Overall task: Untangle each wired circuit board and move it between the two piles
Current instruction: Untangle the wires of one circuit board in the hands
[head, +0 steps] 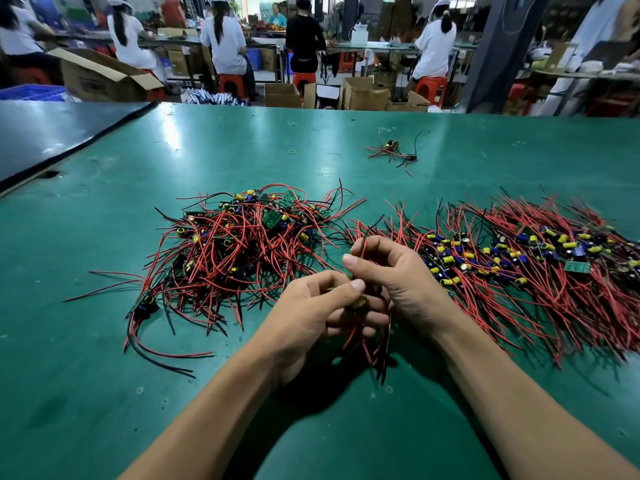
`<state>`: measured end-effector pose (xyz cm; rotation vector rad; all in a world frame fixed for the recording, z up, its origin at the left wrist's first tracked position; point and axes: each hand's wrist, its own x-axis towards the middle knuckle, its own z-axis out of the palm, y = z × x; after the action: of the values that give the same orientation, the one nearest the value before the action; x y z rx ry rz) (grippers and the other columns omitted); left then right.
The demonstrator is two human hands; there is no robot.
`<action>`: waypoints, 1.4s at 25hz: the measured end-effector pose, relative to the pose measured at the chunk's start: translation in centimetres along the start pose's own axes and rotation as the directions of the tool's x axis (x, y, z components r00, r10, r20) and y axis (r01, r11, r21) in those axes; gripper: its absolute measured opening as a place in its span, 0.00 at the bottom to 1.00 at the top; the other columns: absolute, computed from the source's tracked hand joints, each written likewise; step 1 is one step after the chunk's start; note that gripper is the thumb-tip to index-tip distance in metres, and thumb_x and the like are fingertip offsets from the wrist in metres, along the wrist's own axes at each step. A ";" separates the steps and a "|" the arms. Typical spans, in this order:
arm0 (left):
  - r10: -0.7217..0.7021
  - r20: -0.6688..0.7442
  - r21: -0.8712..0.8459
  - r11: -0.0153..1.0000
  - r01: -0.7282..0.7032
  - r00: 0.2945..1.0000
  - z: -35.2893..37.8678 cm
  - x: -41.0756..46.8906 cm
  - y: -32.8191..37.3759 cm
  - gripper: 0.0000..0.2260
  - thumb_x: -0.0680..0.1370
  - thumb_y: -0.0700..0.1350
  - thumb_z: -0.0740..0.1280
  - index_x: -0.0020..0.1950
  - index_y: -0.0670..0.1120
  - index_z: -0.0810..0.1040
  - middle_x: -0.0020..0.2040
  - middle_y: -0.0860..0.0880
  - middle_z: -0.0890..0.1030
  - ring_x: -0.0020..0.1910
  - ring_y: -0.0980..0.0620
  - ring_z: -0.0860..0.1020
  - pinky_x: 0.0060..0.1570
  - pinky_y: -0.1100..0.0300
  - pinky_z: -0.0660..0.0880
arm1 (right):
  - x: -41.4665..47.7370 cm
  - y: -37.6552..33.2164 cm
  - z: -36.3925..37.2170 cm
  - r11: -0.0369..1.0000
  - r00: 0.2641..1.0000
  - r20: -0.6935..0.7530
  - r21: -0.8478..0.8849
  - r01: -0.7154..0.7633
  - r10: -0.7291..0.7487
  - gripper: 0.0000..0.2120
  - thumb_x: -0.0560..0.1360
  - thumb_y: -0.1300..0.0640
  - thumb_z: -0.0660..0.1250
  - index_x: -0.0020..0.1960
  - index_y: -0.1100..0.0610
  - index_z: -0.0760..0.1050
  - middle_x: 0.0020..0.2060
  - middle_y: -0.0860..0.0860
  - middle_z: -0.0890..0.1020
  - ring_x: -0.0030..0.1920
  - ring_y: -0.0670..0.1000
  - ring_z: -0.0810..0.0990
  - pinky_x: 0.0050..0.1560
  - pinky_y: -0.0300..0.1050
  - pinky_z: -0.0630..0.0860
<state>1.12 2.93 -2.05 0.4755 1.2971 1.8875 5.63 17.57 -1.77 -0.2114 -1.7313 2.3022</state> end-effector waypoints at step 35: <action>0.050 -0.125 0.236 0.972 -0.019 0.991 -1.0 0.4 -0.7 0.07 0.78 0.35 0.67 0.43 0.33 0.82 0.37 0.37 0.83 0.32 0.45 0.81 0.36 0.55 0.79 | 0.2 1.0 0.2 0.929 0.981 0.086 -0.344 -0.133 0.173 0.16 0.79 0.49 0.69 0.52 0.63 0.82 0.29 0.53 0.79 0.24 0.47 0.74 0.28 0.40 0.76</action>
<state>0.45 2.79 -3.13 0.5047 1.6188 1.8276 5.31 17.18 -2.65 -0.2917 -2.2391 2.1393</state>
